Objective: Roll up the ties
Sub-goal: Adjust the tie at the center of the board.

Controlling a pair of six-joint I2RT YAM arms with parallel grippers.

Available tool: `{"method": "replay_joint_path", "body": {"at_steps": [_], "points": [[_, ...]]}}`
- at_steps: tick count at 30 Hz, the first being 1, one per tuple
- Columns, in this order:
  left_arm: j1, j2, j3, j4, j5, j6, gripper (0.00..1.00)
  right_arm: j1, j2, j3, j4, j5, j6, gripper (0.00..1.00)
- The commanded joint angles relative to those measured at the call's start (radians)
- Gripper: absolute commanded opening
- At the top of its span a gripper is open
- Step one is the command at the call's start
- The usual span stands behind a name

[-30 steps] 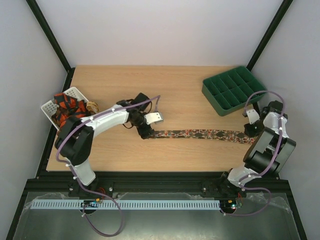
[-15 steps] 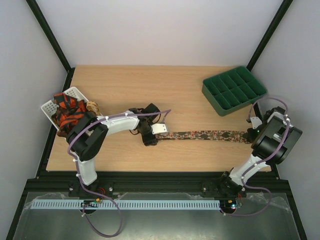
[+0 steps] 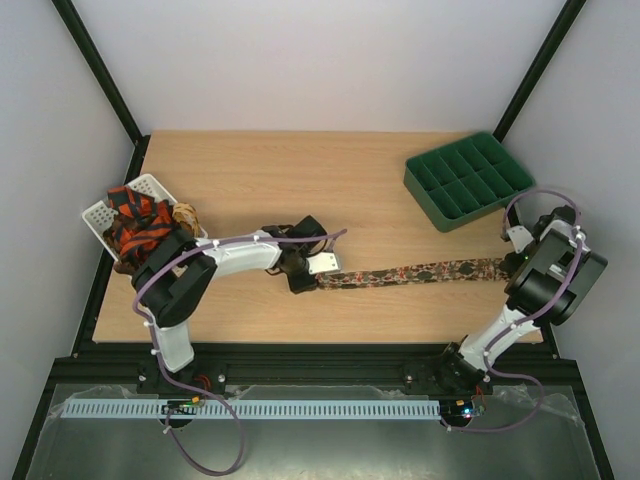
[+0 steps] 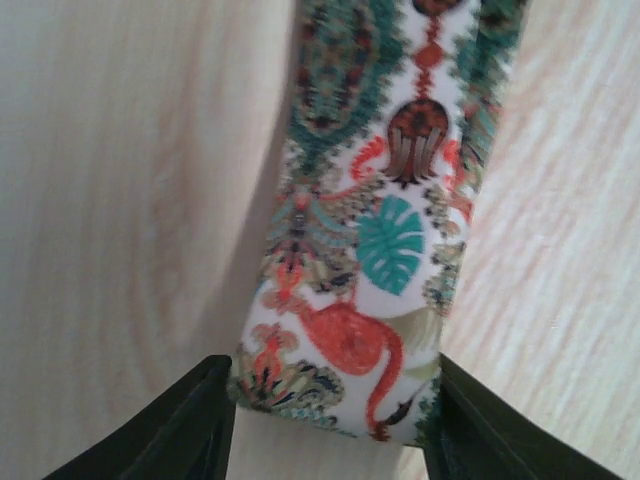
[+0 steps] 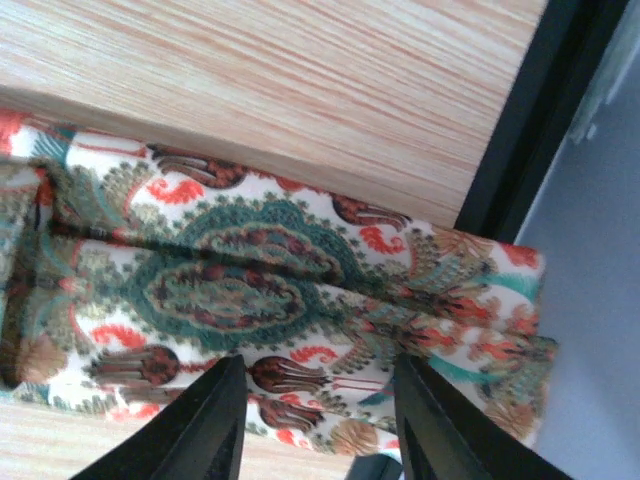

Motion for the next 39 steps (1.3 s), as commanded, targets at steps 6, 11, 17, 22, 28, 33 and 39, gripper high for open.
{"method": "replay_joint_path", "body": {"at_steps": [6, 11, 17, 22, 28, 33, 39], "points": [[0.061, -0.216, 0.016, -0.028, 0.049, 0.058, 0.81, -0.010, -0.277, 0.036, -0.275, -0.248, -0.106, 0.70], [0.068, -0.405, -0.003, 0.014, 0.068, -0.001, 0.99, -0.004, -0.387, 0.147, -0.443, -0.489, -0.088, 0.95], [0.061, -0.575, -0.134, 0.233, 0.043, -0.126, 0.99, 0.062, -0.452, 0.253, -0.605, -0.874, -0.053, 0.99], [0.068, -0.463, -0.049, 0.057, 0.155, -0.009, 0.99, 0.363, -0.432, 0.271, -0.674, -0.882, 0.114, 0.99], [0.072, -0.348, -0.134, 0.131, 0.225, 0.090, 0.99, 0.559, -0.412, 0.107, -0.489, -0.968, 0.446, 0.99], [0.072, -0.194, -0.085, 0.156, 0.280, 0.076, 0.99, 0.655, -0.316, -0.003, -0.450, -0.994, 0.545, 0.97], [0.014, -0.104, -0.114, 0.301, 0.199, 0.044, 0.95, 0.670, -0.177, -0.040, -0.371, -1.003, 0.606, 0.93]]}}
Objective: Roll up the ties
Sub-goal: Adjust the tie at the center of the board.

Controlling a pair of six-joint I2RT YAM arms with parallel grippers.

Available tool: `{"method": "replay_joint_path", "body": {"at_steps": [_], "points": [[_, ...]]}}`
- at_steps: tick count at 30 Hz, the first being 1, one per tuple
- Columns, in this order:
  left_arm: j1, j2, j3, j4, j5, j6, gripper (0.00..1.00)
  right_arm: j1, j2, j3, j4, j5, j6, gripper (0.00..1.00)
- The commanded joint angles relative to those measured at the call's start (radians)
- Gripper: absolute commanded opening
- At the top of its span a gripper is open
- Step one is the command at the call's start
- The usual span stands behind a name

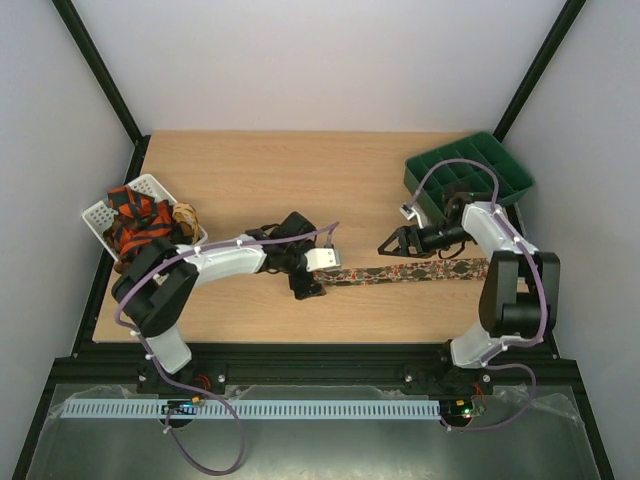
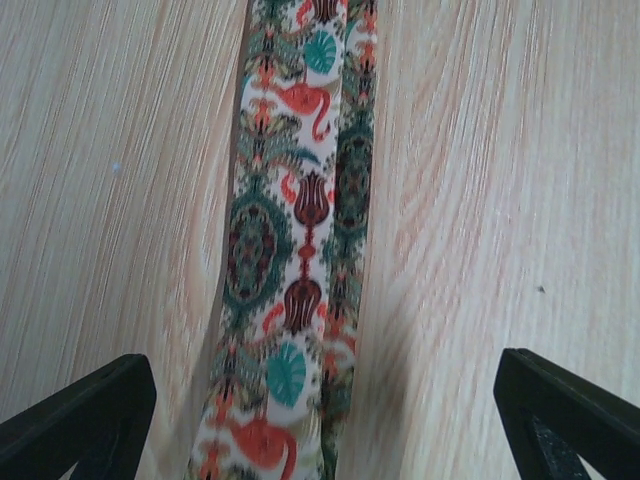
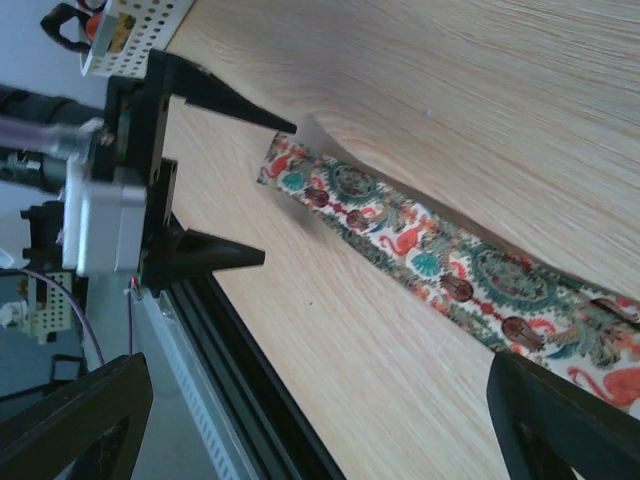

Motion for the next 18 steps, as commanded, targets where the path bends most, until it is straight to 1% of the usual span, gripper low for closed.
{"method": "replay_joint_path", "body": {"at_steps": [1, 5, 7, 10, 12, 16, 18], "points": [[-0.040, 0.043, -0.002, 0.134, -0.028, -0.020, 0.93, 0.005, 0.097, 0.012, 0.025, -0.040, 0.055, 0.92], [-0.051, 0.112, 0.037, 0.170, -0.119, -0.039, 0.89, 0.005, 0.193, 0.076, -0.052, -0.047, -0.031, 0.90], [-0.052, 0.136, 0.046, 0.174, -0.130, -0.023, 0.87, 0.005, 0.223, 0.091, -0.061, -0.073, -0.029, 0.89], [-0.053, 0.154, 0.014, 0.211, -0.121, 0.046, 0.85, 0.005, 0.236, 0.069, -0.026, -0.083, 0.006, 0.87], [-0.054, 0.162, -0.005, 0.245, -0.140, 0.054, 0.76, 0.005, 0.228, 0.057, 0.002, -0.040, 0.028, 0.85], [-0.058, 0.145, -0.071, 0.329, -0.194, 0.068, 0.51, 0.004, 0.180, 0.046, 0.026, 0.034, 0.053, 0.84], [-0.064, 0.128, -0.103, 0.353, -0.188, 0.089, 0.42, 0.003, 0.166, 0.042, 0.032, 0.049, 0.069, 0.83]]}}
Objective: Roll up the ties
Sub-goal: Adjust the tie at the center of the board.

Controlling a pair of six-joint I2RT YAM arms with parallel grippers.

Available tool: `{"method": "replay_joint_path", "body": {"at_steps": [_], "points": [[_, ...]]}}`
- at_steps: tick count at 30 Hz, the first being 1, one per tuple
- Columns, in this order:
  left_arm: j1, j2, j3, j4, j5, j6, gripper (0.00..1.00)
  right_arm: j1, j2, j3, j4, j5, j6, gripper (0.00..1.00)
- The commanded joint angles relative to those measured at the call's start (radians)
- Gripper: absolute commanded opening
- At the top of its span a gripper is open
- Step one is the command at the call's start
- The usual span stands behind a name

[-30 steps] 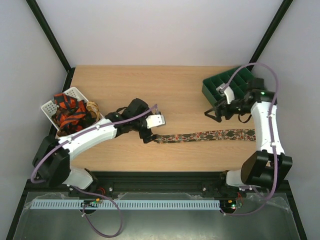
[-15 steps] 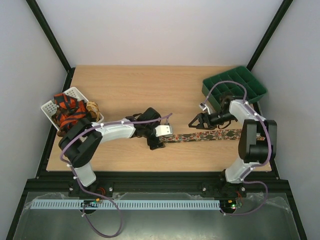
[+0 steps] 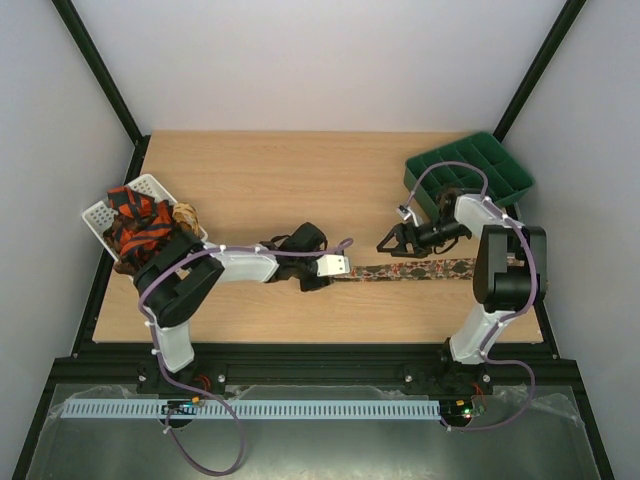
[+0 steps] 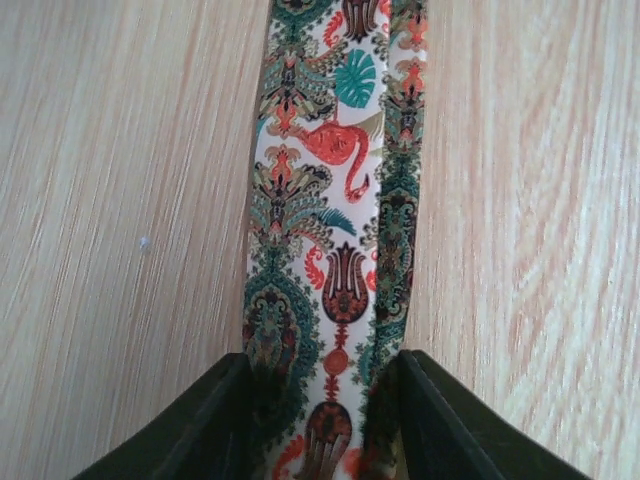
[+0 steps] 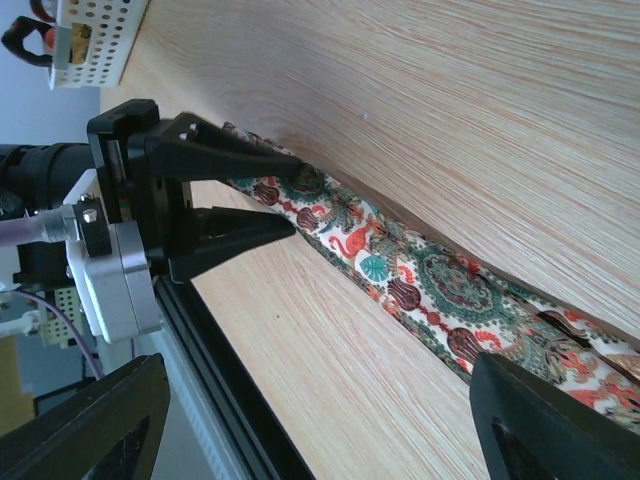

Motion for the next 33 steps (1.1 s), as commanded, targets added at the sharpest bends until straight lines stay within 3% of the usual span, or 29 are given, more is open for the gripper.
{"method": "replay_joint_path", "body": {"at_steps": [1, 4, 8, 11, 14, 21, 33], "points": [[-0.015, -0.023, -0.086, 0.072, -0.045, 0.066, 0.37, 0.003, -0.054, -0.018, 0.000, 0.048, 0.046, 0.83], [-0.034, -0.057, -0.135, 0.082, -0.038, 0.099, 0.30, 0.004, -0.068, -0.039, 0.022, 0.030, 0.086, 0.81], [-0.038, -0.091, -0.154, 0.084, -0.032, 0.077, 0.32, 0.012, -0.077, -0.062, 0.057, 0.018, 0.123, 0.75], [-0.011, -0.099, -0.099, 0.013, -0.003, 0.018, 0.66, 0.043, -0.085, -0.067, 0.078, 0.013, 0.156, 0.70], [0.054, -0.154, -0.076, -0.055, 0.105, -0.014, 0.75, 0.082, -0.093, -0.067, 0.114, 0.003, 0.207, 0.63], [0.111, -0.225, -0.103, -0.220, 0.150, 0.008, 0.76, 0.215, -0.043, -0.033, 0.195, -0.019, 0.309, 0.50], [0.129, -0.166, -0.105, -0.193, 0.153, -0.088, 0.68, 0.412, 0.090, -0.056, 0.395, -0.020, 0.491, 0.20]]}}
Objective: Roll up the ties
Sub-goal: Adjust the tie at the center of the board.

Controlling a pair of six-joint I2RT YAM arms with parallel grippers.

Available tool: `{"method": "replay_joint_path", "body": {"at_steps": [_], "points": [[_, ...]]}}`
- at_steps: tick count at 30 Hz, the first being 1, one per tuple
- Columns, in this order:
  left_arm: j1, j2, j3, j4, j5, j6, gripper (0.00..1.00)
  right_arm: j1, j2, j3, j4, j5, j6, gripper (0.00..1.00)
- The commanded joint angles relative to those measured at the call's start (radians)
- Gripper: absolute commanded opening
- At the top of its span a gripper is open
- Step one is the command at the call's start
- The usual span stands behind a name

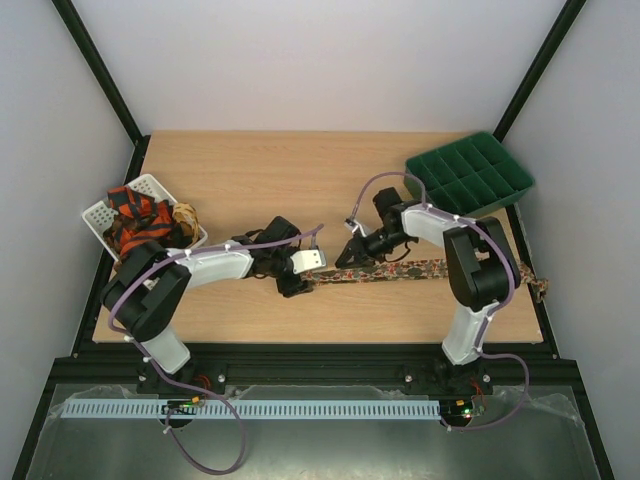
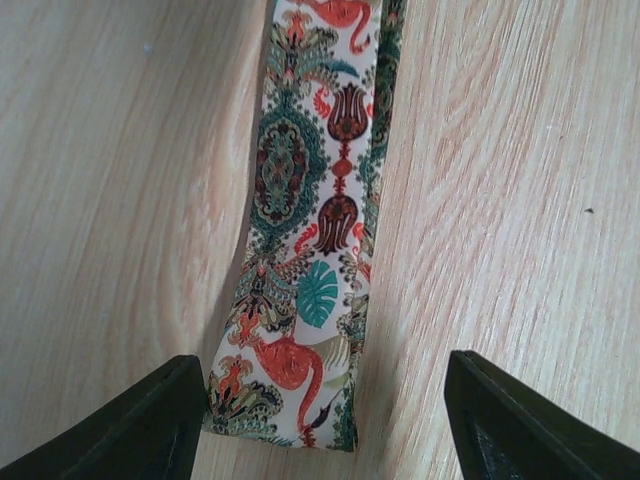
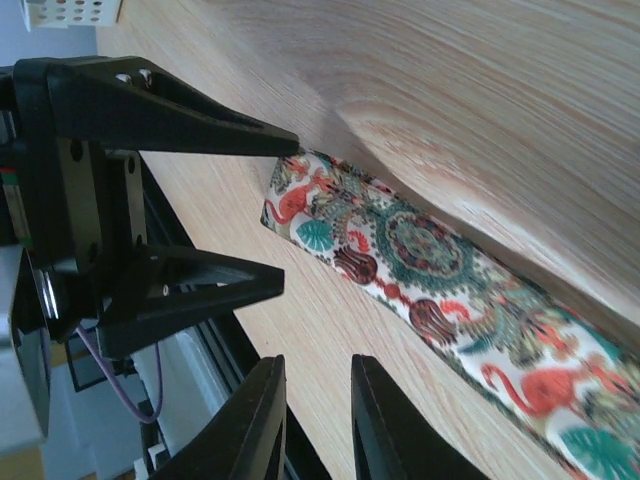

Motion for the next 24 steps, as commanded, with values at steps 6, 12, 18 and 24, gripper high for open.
{"method": "replay_joint_path", "body": {"at_steps": [6, 12, 18, 24], "points": [[0.019, 0.030, 0.011, -0.025, -0.030, -0.045, 0.67, 0.085, 0.140, 0.003, 0.113, 0.019, 0.108, 0.14], [0.049, 0.018, 0.002, -0.057, -0.048, -0.039, 0.75, 0.103, 0.213, -0.005, 0.119, 0.046, 0.091, 0.12], [0.037, 0.078, 0.036, -0.030, 0.011, -0.047, 0.77, 0.104, 0.232, -0.010, 0.141, 0.092, 0.085, 0.12], [0.004, 0.179, 0.128, -0.053, -0.065, -0.014, 0.67, 0.103, 0.243, 0.005, 0.143, 0.133, 0.062, 0.11]]}}
